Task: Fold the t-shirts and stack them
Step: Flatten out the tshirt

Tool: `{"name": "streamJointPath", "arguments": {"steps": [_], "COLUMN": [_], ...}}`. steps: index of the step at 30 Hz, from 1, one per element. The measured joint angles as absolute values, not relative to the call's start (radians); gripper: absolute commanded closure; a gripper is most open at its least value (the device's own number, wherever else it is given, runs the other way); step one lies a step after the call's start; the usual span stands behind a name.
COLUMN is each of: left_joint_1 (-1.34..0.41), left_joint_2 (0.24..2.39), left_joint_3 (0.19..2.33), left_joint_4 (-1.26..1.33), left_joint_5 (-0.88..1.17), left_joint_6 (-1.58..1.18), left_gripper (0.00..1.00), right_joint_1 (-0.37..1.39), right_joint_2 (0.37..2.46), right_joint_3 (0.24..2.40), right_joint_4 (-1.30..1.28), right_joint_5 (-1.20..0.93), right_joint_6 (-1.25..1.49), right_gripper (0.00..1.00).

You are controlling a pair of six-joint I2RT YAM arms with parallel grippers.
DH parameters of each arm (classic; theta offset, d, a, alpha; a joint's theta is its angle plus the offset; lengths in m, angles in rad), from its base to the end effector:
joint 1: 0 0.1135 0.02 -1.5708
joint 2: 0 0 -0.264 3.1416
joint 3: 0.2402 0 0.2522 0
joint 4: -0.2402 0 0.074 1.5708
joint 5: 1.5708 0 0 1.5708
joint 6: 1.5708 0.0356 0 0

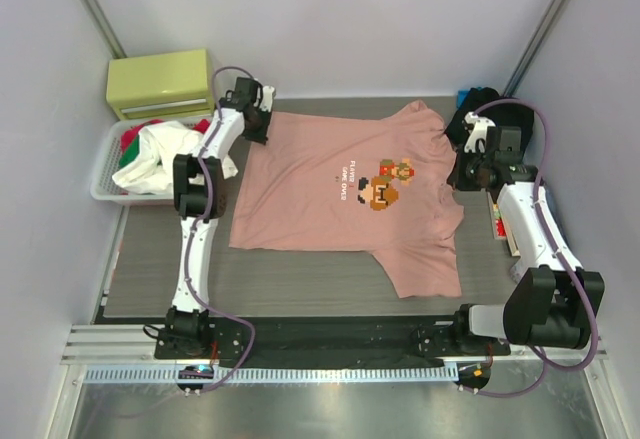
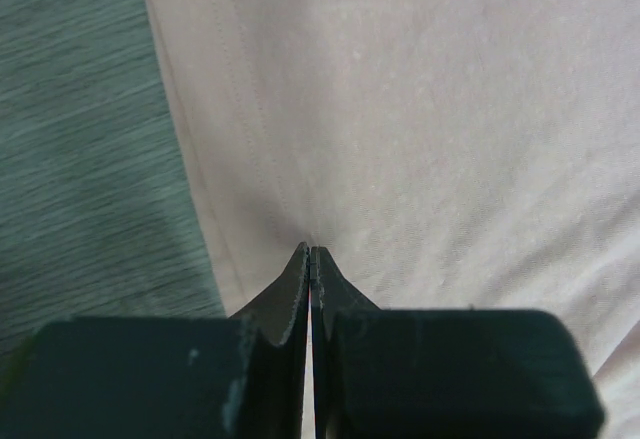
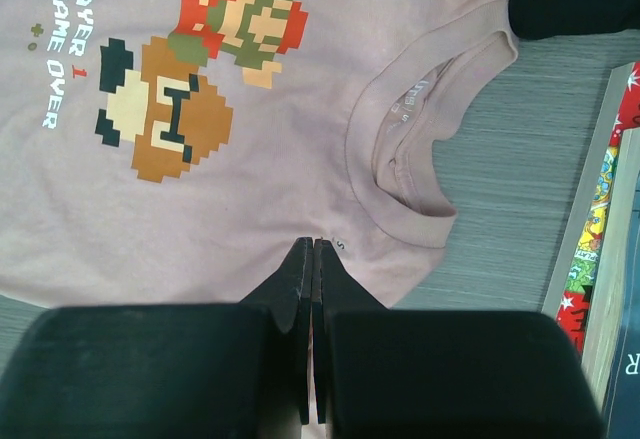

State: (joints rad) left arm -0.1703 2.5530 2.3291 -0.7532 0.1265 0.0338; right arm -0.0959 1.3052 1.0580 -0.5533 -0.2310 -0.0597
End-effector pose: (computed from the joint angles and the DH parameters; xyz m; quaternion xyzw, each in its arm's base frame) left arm 0.5441 -0.0981 0.1736 0.1156 0.9475 -0.0802 0.2871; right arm 0.2781 -0.0186 0.2885 -0.0266 0.9212 0.0775 0.3804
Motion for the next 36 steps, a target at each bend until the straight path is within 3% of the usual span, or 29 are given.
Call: {"name": "streamJointPath", "arguments": {"steps": [20, 36], "left_joint_1": [-0.121, -0.096], "left_joint_2": [2.55, 2.459], "left_joint_3": [2.305, 2.124], "left_joint_4": [-0.759, -0.641], "left_joint_5": [0.045, 0.138], "left_joint_6": [-0.025, -0.018], "left_gripper": [1.0, 1.0], "right_joint_1": [-0.101, -0.101], "right_joint_2": [1.263, 1.263], "right_joint_3": [1.042, 1.035], "right_joint_4": [-0.546, -0.536], "right_joint_5": [-0.269, -0.287], "right_joint_6": [-0.054, -0.051], "right_gripper": [0.99, 0.99]}}
